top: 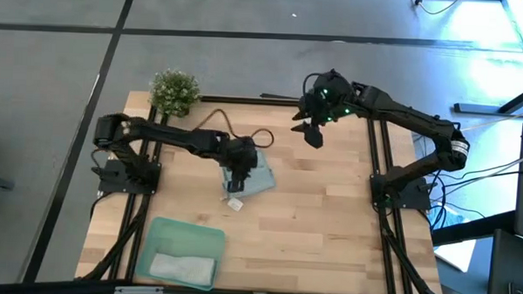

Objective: Roll microfiber towels into tight, uniform cylinder then place into a basket
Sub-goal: Roll the blue microfiber cloth

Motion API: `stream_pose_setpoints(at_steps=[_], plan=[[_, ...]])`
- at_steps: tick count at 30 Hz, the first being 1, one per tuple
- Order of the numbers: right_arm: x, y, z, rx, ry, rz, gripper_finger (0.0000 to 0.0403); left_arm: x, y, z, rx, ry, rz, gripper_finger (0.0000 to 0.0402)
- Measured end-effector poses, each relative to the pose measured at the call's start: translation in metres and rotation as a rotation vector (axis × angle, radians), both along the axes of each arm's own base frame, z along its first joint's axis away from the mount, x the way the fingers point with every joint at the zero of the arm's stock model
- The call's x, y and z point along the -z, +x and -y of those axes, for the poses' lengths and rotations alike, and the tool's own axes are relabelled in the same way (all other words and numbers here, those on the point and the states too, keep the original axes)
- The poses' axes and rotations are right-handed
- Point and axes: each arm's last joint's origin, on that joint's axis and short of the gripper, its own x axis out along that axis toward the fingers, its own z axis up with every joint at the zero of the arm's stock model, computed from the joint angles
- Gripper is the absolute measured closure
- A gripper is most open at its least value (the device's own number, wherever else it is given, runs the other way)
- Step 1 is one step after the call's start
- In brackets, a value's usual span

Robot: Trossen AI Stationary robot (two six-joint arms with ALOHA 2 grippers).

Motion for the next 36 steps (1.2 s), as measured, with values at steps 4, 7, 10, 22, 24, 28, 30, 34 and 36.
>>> stream_pose_setpoints(at_steps=[4,7,10,22,24,28,30,34,36], plan=[[0.002,0.002,-0.022,-0.148,-0.043,-0.04,0.0219,-0.033,-0.024,0.003,-0.119,0.031,0.019,0.0321],[0.018,0.008,-0.043,-0.314,-0.052,-0.067,0.0219,-0.054,-0.044,0.007,-0.208,0.062,0.032,0.0321],[0.043,0.019,-0.06,-0.418,-0.063,-0.062,0.0219,-0.068,-0.059,0.01,-0.265,0.079,0.05,0.0321],[0.138,0.048,-0.094,-0.475,-0.215,0.088,0.0219,-0.079,-0.073,0.016,-0.315,0.07,0.069,0.0321],[0.154,0.049,-0.095,-0.473,-0.221,0.074,0.0219,-0.078,-0.073,0.016,-0.315,0.071,0.061,0.0321],[0.188,0.058,-0.101,-0.502,-0.2,0.024,0.0219,-0.079,-0.072,0.016,-0.315,0.07,0.066,0.0321],[0.203,0.063,-0.103,-0.509,-0.195,0.0,0.0219,-0.079,-0.072,0.016,-0.315,0.07,0.066,0.0321],[0.219,0.069,-0.103,-0.503,-0.201,-0.012,0.0219,-0.079,-0.072,0.016,-0.316,0.07,0.067,0.0321],[0.223,0.071,-0.103,-0.495,-0.211,-0.014,0.0219,-0.079,-0.072,0.016,-0.316,0.07,0.067,0.0321]])
